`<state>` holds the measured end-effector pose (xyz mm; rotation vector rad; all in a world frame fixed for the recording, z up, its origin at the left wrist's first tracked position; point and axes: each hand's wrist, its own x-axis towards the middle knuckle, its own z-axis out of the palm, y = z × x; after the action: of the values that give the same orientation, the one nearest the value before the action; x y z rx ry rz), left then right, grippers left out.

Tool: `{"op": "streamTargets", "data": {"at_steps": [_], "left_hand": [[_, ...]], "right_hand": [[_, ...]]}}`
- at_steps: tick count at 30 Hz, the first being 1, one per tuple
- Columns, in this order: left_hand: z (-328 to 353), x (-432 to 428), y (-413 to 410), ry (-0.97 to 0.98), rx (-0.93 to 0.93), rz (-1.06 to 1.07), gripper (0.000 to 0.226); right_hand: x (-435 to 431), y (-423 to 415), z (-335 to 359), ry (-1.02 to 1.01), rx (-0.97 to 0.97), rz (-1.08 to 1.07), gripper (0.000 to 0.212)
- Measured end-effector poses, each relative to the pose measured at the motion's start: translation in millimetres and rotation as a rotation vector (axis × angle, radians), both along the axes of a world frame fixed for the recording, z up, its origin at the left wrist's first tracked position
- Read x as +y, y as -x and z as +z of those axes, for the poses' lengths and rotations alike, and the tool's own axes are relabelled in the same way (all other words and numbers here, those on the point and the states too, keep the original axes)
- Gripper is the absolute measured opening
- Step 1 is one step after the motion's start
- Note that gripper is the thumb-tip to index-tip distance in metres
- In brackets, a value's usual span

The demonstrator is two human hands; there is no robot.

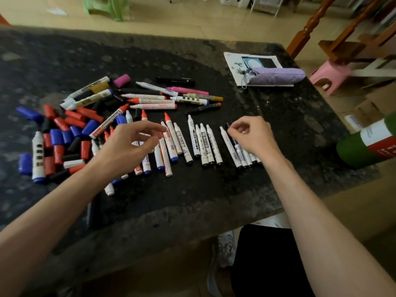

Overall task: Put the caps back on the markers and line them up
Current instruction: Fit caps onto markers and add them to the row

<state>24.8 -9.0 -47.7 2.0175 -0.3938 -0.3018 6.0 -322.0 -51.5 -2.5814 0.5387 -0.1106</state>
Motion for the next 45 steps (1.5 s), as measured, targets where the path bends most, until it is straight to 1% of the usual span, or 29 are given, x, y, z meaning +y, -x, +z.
{"op": "streamTargets", "data": {"at_steps": [2, 5, 7, 12, 15, 17, 19, 22, 24, 27, 30, 32, 37, 38, 39, 40, 41, 43, 44, 45], "left_hand": [[1, 8, 0, -0.024, -0.005, 0.013, 0.023], [2, 21, 0, -0.039, -0.026, 0.031, 0.023], [2, 29, -1, -0.047, -0.021, 0.034, 0.023], [4, 34, 0, -0.033, -0.023, 0.045, 0.023], [5, 30, 2, -0.036, -0.030, 0.038, 0.021], [6, 28, 4, -0.039, -0.035, 0.029, 0.021], [8, 27, 5, -0.044, -0.034, 0.022, 0.022], [9, 27, 5, -0.052, -0.031, 0.022, 0.023], [8, 25, 5, -0.017, 0.014, 0.025, 0.024], [3, 17, 8, 0.072, 0.192, 0.009, 0.024], [-1, 7, 12, 0.149, 0.381, -0.042, 0.024], [-4, 5, 12, 0.146, 0.408, -0.048, 0.028], [-5, 8, 13, 0.138, 0.431, 0.016, 0.030], [-4, 8, 13, 0.109, 0.403, 0.025, 0.030], [-4, 8, 13, 0.071, 0.356, 0.035, 0.026], [-4, 9, 13, 0.042, 0.310, 0.055, 0.018], [-4, 9, 11, 0.028, 0.282, 0.079, 0.012], [-6, 13, 9, 0.004, 0.268, 0.105, 0.012], [-8, 15, 8, -0.023, 0.251, 0.106, 0.017], [-10, 17, 7, -0.054, 0.229, 0.105, 0.021]], "right_hand": [[20, -1, 1, -0.015, 0.107, 0.079, 0.012], [32, -1, 0, 0.086, 0.254, 0.094, 0.015], [32, -1, 0, 0.095, 0.275, 0.074, 0.018], [34, -3, 2, 0.010, 0.368, 0.032, 0.027], [37, -5, 4, -0.028, 0.406, 0.018, 0.022], [36, -6, 5, -0.081, 0.395, -0.014, 0.018], [33, -5, 10, -0.161, 0.334, -0.058, 0.017], [29, -2, 24, -0.365, 0.201, -0.095, 0.021], [38, 1, 31, -0.513, 0.158, -0.070, 0.021], [75, 12, 25, -0.691, 0.223, 0.089, 0.019], [116, 25, 12, -0.758, 0.302, 0.230, 0.022], [129, 28, 5, -0.790, 0.286, 0.246, 0.019], [136, 33, 0, -0.882, 0.271, 0.269, 0.015], [134, 32, 1, -0.857, 0.278, 0.272, 0.013], [129, 29, 2, -0.791, 0.272, 0.251, 0.010], [122, 26, 2, -0.653, 0.241, 0.205, 0.009], [112, 24, 4, -0.432, 0.189, 0.155, 0.010], [88, 22, 10, 0.095, 0.106, 0.064, 0.015], [76, 21, 12, 0.256, 0.103, 0.014, 0.017], [66, 21, 13, 0.331, 0.127, -0.031, 0.020]]}}
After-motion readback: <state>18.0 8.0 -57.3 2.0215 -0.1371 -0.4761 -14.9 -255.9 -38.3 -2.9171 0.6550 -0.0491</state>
